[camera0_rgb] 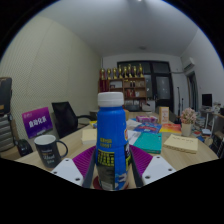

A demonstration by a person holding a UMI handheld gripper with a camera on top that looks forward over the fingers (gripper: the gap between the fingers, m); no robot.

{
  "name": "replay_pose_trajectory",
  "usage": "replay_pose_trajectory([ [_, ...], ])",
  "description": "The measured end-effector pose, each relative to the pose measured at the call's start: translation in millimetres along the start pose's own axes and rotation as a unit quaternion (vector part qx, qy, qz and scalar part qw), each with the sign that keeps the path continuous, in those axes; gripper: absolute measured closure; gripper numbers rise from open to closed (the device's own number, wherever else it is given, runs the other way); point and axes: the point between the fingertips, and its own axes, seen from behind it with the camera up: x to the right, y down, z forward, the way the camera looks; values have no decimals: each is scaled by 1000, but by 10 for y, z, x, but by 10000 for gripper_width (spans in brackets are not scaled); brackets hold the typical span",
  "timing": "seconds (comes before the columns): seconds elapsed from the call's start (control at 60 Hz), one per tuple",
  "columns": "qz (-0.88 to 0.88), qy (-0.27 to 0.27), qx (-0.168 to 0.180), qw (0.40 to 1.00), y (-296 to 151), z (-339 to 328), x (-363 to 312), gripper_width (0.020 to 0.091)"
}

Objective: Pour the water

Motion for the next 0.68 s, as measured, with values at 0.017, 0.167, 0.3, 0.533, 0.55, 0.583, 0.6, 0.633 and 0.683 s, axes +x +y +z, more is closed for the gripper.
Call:
replay_pose_trajectory([
  [0.017, -3, 2, -7, 1000, 27, -13, 9, 474],
  [0.167, -23, 2, -48, 999, 182, -228, -36, 254],
  [0.3, -32, 1, -48, 998, 56, -756, -42, 263],
  [0.533, -17, 26, -33, 999, -395, -2168, -112, 262],
  [0.55, -14, 25, -31, 999, -428, -2273, -126, 261],
  [0.583, -9, 22, -28, 999, -465, -2469, -146, 266],
  [0.6, -6, 20, -26, 999, -493, -2567, -155, 265],
  [0.633, 0, 17, -24, 1000, -543, -2755, -177, 260],
  [0.683, 7, 13, -19, 1000, -619, -3014, -208, 264],
])
